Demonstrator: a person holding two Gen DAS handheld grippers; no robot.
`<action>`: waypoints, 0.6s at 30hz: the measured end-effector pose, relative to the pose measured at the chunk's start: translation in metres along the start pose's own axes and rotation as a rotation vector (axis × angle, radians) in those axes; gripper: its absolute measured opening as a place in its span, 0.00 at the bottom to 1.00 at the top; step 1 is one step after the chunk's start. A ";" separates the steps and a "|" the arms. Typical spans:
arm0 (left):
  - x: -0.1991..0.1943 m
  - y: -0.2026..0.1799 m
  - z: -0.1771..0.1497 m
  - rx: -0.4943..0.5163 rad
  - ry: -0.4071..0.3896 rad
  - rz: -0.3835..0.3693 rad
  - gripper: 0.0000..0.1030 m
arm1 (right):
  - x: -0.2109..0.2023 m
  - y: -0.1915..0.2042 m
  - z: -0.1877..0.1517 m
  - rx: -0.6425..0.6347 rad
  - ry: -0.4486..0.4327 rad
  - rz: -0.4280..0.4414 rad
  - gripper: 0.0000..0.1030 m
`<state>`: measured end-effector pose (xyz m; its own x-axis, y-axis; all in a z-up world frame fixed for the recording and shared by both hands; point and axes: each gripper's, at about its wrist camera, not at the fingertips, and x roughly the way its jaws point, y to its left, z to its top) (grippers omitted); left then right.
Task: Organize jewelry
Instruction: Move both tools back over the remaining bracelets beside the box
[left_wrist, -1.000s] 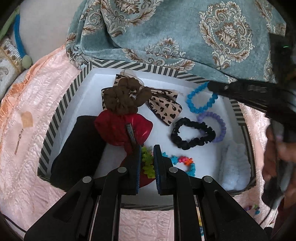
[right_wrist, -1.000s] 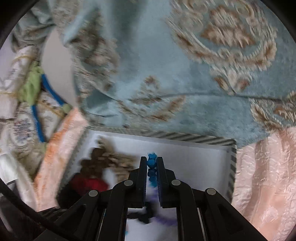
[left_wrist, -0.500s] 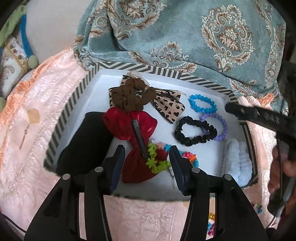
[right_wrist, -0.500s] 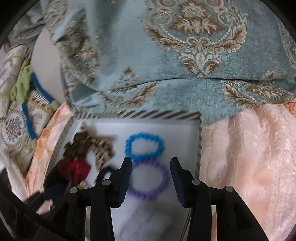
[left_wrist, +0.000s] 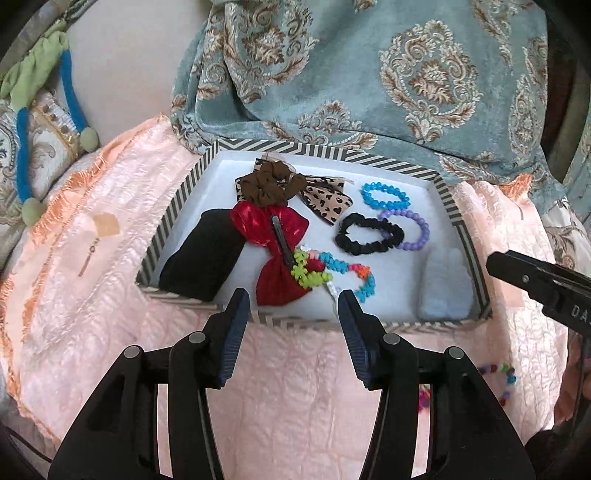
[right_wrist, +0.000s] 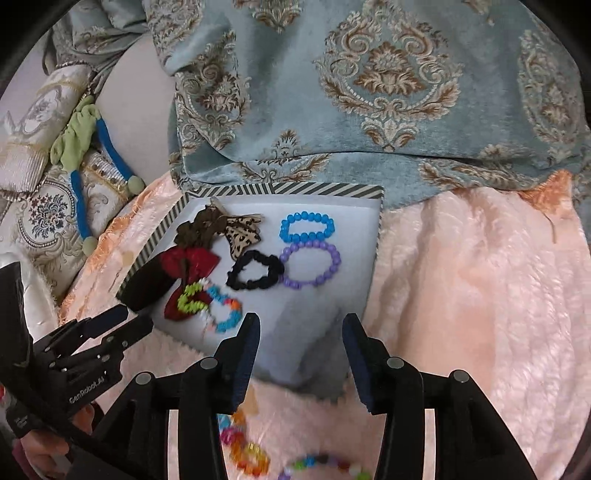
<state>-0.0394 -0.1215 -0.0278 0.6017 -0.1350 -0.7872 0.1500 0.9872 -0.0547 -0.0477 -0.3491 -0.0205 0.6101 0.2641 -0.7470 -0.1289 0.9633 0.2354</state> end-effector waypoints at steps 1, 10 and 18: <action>-0.004 -0.001 -0.002 0.002 -0.002 0.000 0.48 | -0.005 0.001 -0.005 0.001 -0.001 0.000 0.43; -0.033 -0.008 -0.021 0.025 -0.024 0.009 0.49 | -0.027 0.011 -0.036 -0.008 0.002 -0.003 0.46; -0.054 -0.007 -0.036 0.011 -0.029 -0.023 0.56 | -0.048 0.014 -0.055 -0.016 -0.010 -0.003 0.53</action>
<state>-0.1011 -0.1179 -0.0073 0.6204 -0.1604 -0.7677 0.1726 0.9828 -0.0659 -0.1223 -0.3454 -0.0156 0.6183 0.2608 -0.7414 -0.1397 0.9648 0.2230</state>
